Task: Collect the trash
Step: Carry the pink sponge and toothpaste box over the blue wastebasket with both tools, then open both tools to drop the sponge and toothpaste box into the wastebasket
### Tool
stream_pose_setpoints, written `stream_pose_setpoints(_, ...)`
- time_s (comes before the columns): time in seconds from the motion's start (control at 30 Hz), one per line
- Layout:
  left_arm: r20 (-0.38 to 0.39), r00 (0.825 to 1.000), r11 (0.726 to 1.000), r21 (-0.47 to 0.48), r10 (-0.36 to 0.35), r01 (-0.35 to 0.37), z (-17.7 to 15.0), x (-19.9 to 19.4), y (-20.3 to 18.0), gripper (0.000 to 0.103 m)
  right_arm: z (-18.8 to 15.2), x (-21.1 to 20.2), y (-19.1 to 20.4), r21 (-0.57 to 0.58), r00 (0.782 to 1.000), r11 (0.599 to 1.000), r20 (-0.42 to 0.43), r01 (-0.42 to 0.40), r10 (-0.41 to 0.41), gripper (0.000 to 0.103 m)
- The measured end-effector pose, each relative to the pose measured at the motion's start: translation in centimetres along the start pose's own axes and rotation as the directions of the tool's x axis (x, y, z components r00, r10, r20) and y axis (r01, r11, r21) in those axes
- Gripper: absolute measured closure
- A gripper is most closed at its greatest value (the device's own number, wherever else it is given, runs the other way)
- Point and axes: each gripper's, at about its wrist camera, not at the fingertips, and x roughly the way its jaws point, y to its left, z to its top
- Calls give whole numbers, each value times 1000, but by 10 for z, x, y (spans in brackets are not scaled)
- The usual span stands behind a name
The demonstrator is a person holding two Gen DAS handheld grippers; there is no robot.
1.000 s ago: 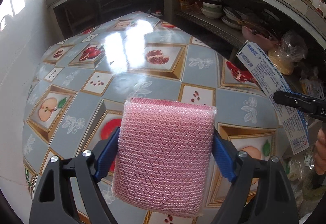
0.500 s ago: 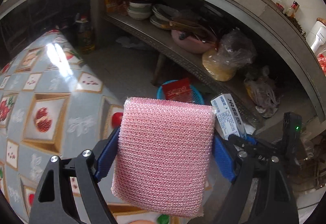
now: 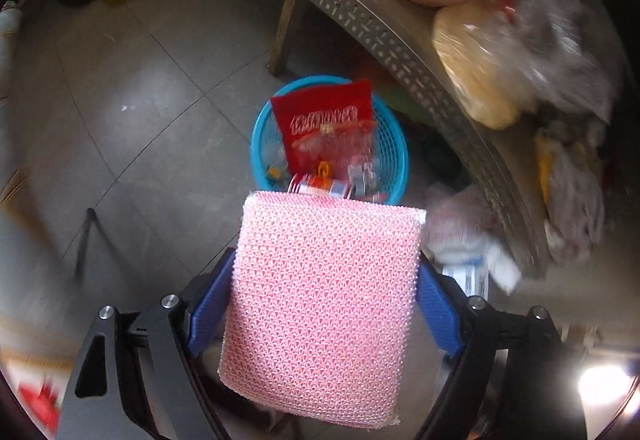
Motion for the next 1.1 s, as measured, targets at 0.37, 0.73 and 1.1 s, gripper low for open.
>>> stream_pose_setpoints(0.37,40,998,988,-143,-48,53,50,66,-2,15,72,75,6,-148,977,966,19,212,-211,57)
stream_pose_setpoints(0.73,110,989,995,17,-99,98,3,-51,16,15,123,172,41,-422,879,782,80,458,-471,56)
stream_pose_setpoints(1.1,232,965,991,69,-126,113,-95,-165,78,14,108,128,58,-436,898,785,218,440,-382,29)
